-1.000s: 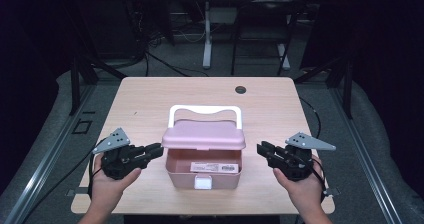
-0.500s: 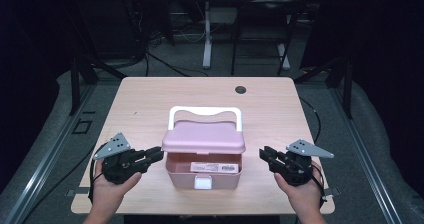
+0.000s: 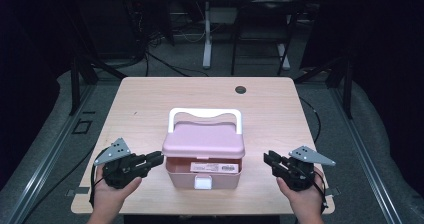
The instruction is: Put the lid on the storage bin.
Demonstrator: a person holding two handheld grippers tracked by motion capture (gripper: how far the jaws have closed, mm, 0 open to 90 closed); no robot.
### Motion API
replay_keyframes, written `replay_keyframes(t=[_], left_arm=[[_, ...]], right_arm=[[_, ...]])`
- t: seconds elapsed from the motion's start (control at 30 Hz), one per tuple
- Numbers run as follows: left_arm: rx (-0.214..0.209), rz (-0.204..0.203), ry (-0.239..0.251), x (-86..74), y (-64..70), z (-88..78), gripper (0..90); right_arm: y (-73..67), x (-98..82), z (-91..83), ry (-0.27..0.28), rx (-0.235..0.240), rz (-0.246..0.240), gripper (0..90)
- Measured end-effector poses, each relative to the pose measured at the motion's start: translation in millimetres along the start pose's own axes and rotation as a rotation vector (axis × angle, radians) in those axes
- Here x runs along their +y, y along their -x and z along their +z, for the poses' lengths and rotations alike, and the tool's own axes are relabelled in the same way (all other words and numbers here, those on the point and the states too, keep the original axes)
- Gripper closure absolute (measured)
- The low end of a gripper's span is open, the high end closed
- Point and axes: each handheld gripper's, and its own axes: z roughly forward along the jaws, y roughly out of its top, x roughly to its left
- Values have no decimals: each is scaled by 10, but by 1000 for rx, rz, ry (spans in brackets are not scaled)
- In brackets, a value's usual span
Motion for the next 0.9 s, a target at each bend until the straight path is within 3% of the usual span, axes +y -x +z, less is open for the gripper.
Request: replay_keyframes(t=[0.9], left_arm=[[-23,0,-2,-250,-1,37,790]], right_arm=[[51,-257,18,10,-38,18,745]])
